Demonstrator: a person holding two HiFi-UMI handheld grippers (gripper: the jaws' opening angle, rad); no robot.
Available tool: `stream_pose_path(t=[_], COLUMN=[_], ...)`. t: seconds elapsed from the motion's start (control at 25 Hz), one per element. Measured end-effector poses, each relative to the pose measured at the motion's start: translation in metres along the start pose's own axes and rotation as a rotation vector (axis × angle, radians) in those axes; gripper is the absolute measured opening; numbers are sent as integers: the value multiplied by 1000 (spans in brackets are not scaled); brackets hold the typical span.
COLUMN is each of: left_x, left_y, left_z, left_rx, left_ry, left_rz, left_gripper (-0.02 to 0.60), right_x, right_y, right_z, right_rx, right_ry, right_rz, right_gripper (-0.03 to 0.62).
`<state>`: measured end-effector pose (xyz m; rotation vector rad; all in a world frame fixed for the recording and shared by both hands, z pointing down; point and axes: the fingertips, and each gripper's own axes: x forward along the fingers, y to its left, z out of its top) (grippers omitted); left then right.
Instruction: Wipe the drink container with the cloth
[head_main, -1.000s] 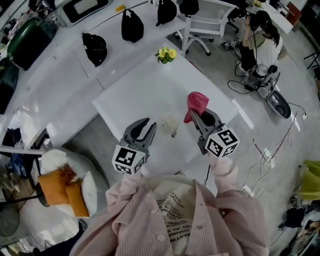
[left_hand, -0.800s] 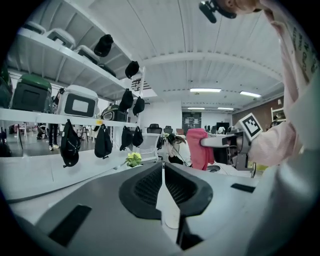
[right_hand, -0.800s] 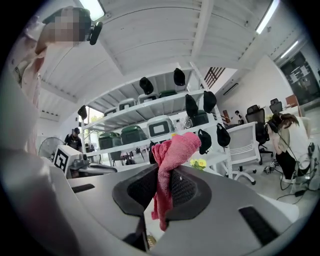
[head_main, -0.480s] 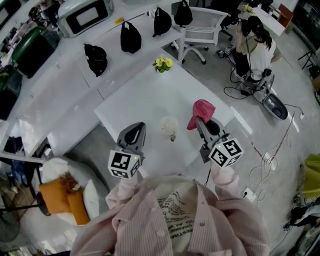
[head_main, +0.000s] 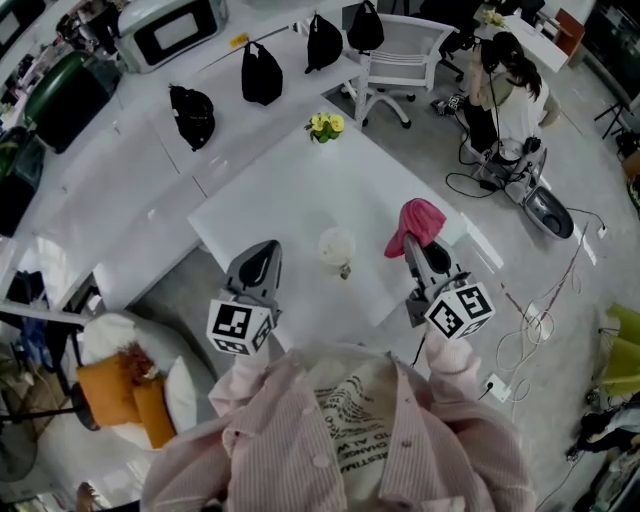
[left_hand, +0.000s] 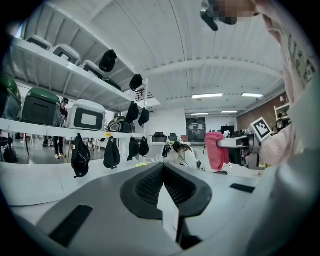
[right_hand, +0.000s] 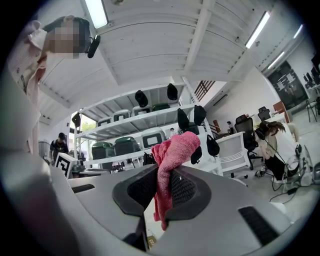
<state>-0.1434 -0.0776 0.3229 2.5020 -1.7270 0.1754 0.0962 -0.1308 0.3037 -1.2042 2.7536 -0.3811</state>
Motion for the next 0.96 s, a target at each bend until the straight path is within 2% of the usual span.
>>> stream_pose_path(t=[0.96], left_x=[3], left_y=[0], left_z=[0], left_rx=[32], left_ry=[2], left_rz=[16], left_gripper=[3], right_x=[-14], right_y=[-14], right_z=[-1], right_rx=[-34], right_ry=[2], right_rz=[-56], right_gripper=[38])
